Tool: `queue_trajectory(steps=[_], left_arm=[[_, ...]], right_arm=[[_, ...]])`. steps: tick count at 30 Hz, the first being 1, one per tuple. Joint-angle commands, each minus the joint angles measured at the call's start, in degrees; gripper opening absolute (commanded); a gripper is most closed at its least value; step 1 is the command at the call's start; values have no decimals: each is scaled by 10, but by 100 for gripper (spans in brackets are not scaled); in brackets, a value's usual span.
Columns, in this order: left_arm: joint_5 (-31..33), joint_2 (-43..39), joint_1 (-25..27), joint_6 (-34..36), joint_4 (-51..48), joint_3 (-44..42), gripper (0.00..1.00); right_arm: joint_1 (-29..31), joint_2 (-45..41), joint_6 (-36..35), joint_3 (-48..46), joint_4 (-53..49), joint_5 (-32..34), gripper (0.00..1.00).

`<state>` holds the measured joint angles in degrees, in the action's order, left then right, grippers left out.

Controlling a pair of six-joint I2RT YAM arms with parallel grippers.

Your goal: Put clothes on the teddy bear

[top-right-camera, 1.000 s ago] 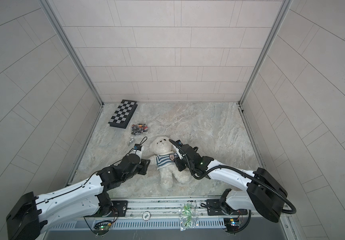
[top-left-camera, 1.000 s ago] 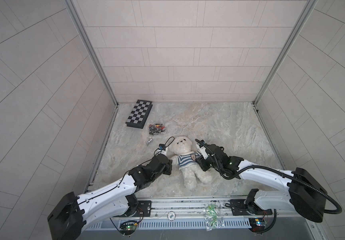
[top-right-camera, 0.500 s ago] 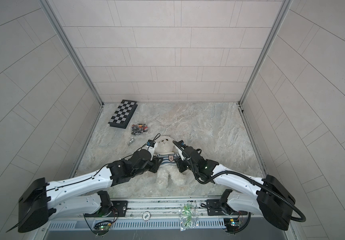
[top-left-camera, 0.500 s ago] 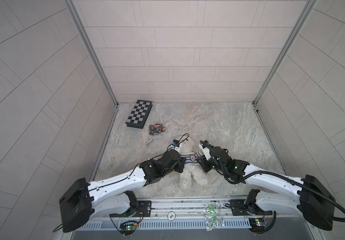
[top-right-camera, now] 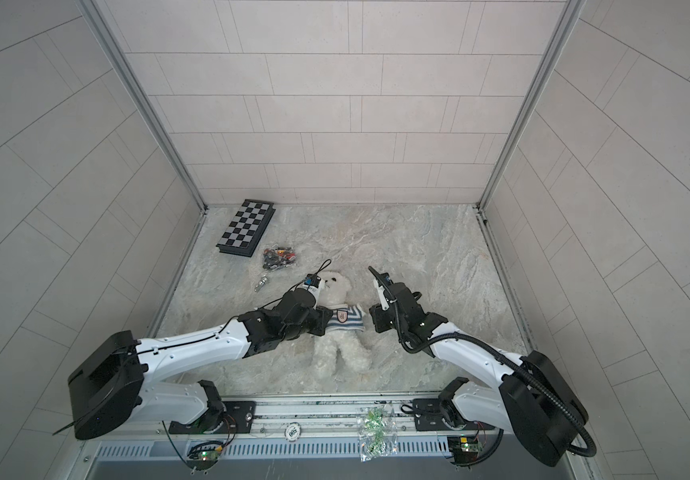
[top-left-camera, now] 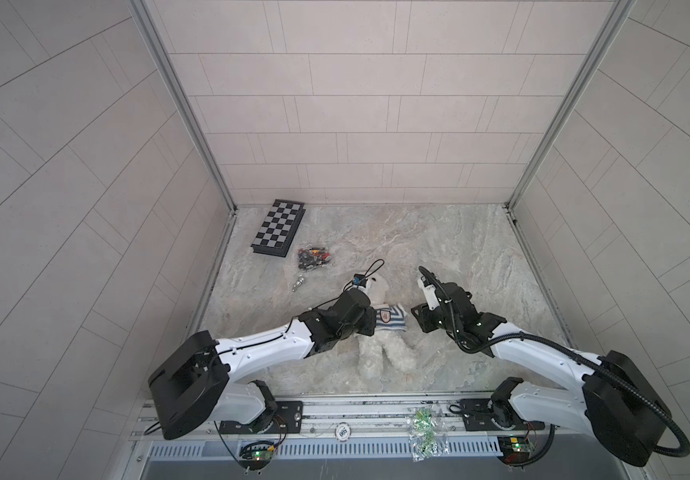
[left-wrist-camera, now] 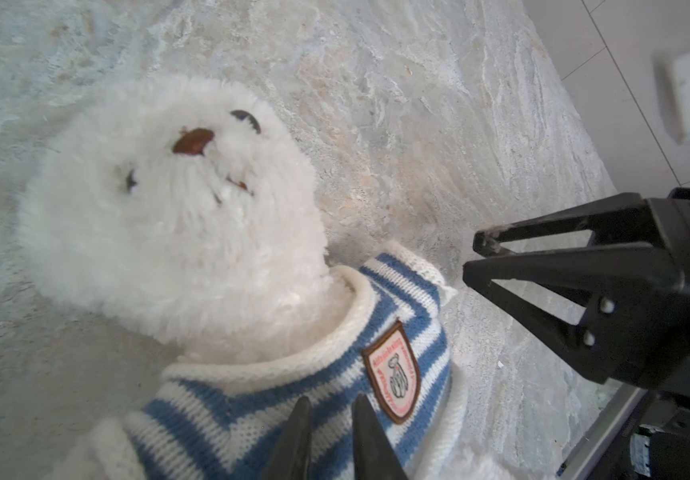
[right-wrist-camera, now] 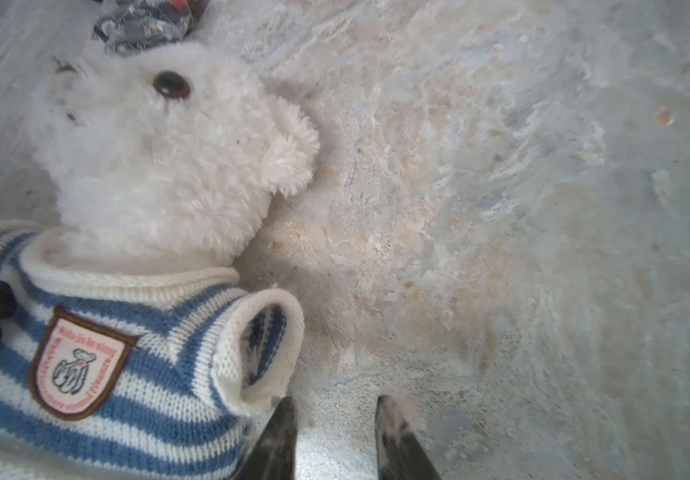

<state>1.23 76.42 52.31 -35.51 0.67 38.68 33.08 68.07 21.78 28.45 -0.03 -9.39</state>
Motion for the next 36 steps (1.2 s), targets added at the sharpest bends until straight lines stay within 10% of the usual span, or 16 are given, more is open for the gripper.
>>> queue_trajectory(steps=[1, 23, 36], left_arm=[[-2, 9, -13, 3, 7, -15, 20], [-1, -21, -58, 33, 4, -29, 29], [-26, -19, -46, 5, 34, -68, 29]], right_arm=[[0, 24, -17, 15, 32, -41, 35], [167, 51, 66, 1, 124, -31, 32], [169, -55, 38, -31, 54, 36, 28]])
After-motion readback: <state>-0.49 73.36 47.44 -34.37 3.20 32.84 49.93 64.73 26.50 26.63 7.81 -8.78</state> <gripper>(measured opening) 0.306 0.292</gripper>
